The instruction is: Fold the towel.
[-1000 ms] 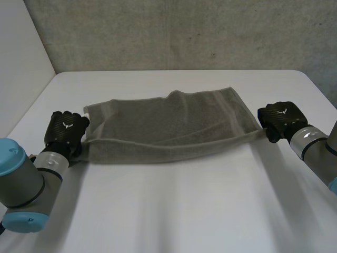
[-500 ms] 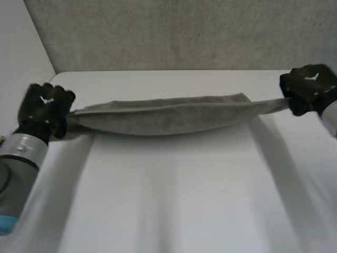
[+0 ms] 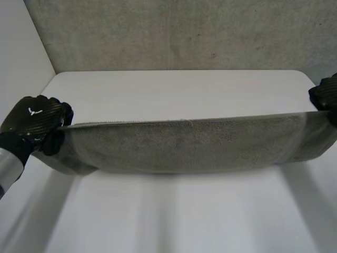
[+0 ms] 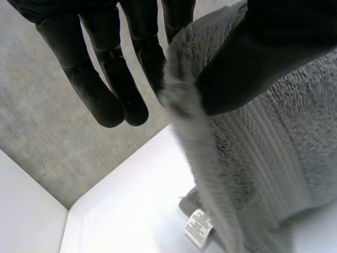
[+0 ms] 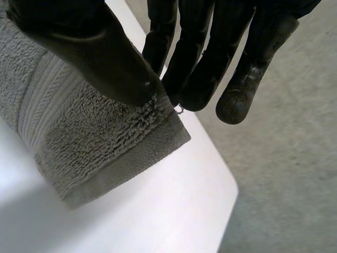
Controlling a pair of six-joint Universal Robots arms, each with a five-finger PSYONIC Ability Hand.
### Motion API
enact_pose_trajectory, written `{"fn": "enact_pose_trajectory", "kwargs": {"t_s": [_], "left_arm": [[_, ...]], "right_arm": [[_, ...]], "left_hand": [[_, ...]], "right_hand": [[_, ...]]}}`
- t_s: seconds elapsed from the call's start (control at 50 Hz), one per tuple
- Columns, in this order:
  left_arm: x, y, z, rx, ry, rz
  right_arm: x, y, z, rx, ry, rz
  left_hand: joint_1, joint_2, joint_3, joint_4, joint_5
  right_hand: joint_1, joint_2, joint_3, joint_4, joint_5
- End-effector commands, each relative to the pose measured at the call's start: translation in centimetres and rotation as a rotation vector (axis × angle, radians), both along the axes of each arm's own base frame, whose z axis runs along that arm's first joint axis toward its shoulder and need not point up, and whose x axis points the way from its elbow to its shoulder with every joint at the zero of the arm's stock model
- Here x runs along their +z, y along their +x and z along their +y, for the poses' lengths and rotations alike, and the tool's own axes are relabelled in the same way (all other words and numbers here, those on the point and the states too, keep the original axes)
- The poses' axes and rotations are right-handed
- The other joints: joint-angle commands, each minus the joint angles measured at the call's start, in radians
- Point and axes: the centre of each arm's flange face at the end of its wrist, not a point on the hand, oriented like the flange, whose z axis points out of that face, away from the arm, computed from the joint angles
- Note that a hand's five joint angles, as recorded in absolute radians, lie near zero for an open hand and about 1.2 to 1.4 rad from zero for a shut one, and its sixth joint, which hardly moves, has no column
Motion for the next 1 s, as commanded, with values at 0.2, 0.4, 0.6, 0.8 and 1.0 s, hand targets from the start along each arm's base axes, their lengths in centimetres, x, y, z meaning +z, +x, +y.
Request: {"fn": "enact_pose_trajectory", "kwargs": {"t_s": [0.2,0.4,0.6,0.8,1.0], "left_arm": [[-6.4,-2.9,-10.5,-0.048,0.049,-0.068],[-9.6,-4.7,-14.8,-0.025,0.059,-0.074],[-11.0,-6.3,-15.8,-0.056,0.05,-0.076],[-10.1,-6.5,-15.5,-0.037,0.038,-0.073],[-5.1,-5.6,-12.4,0.001,-0.007,-0.062]], "right_arm": [[-8.2,4.3,-9.4,-0.006,0.158,0.057],[-12.7,6.2,-15.3,-0.05,0.122,0.03],[-13.3,7.4,-17.9,-0.079,0.032,-0.001],[-14.3,8.2,-17.8,-0.134,0.033,0.025],[-9.4,8.0,-14.2,-0.097,-0.012,-0.018]], "left_hand": [[-0.066,-0.115,-0.144,-0.124,-0.255],[-0.066,-0.115,-0.144,-0.124,-0.255],[-0.066,-0.115,-0.144,-0.124,-0.255],[-1.275,-1.324,-1.353,-1.333,-1.464],[-1.275,-1.324,-1.353,-1.333,-1.464]], "right_hand": [[0.068,0.073,0.063,0.057,0.055],[0.068,0.073,0.063,0.057,0.055],[0.068,0.073,0.063,0.057,0.055],[-1.154,-1.148,-1.159,-1.165,-1.167],[-1.154,-1.148,-1.159,-1.165,-1.167]]}}
